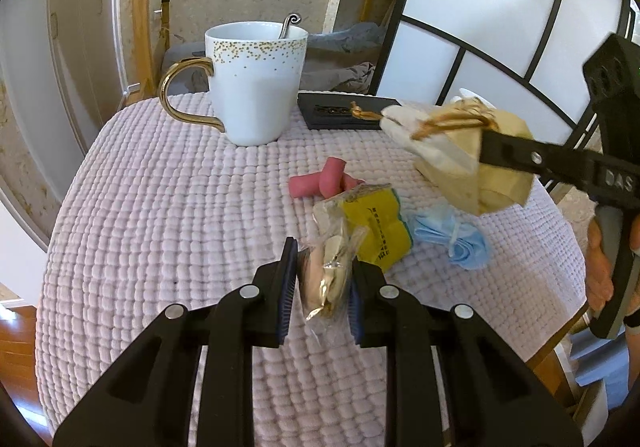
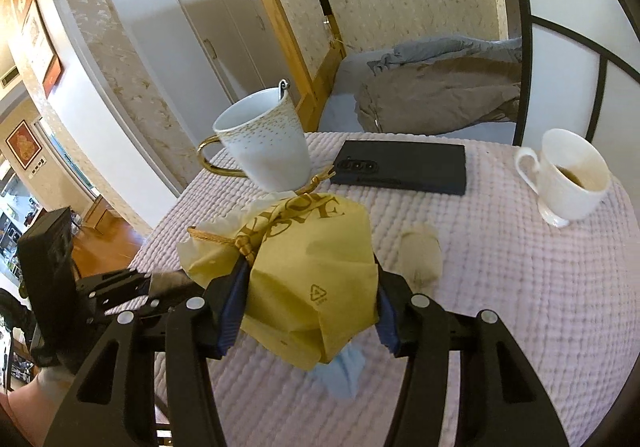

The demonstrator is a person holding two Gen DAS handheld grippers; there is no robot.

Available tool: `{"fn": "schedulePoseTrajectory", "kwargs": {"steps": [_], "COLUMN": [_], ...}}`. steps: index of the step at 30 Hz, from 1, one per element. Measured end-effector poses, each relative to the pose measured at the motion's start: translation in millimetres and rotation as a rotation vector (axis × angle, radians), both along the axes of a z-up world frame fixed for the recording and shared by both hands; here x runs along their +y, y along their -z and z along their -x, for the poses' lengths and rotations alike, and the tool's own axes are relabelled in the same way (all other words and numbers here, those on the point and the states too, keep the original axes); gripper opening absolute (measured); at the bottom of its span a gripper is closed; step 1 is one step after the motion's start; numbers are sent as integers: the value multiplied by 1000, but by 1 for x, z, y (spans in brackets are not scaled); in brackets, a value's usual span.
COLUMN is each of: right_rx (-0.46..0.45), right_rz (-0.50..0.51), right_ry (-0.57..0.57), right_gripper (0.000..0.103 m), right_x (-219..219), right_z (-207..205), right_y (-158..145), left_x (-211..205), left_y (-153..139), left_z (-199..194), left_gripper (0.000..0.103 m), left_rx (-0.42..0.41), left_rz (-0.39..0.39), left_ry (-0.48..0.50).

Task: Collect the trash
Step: 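Carry the paper bag and clear wrapper over the white bin and release both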

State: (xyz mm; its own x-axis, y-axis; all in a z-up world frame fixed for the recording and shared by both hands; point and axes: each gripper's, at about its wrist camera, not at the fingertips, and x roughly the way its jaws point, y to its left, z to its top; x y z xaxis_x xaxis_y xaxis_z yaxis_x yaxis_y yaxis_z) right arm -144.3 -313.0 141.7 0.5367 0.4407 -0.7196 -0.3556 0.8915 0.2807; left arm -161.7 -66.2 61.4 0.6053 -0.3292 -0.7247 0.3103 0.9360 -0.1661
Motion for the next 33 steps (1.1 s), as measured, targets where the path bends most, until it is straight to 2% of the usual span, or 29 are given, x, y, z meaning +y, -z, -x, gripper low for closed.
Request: {"fn": "schedulePoseTrajectory", "kwargs": {"steps": [12, 18, 33], "right_rx": [8, 37, 69], "right_rz": [10, 14, 40], "right_ry": [1, 2, -14], "right_gripper": [53, 53, 53], "right_x": [-7, -9, -11], "right_z": [62, 92, 162], "right_y": [-6, 1, 4], "left_x": [-6, -14, -37], "left_y": [-9, -9, -8], "left_z": [26, 46, 100], "left_gripper": [24, 24, 24], "left_rx": [8, 9, -1], "left_rz": [-5, -40, -106], "left_ry": [16, 15, 90]}}
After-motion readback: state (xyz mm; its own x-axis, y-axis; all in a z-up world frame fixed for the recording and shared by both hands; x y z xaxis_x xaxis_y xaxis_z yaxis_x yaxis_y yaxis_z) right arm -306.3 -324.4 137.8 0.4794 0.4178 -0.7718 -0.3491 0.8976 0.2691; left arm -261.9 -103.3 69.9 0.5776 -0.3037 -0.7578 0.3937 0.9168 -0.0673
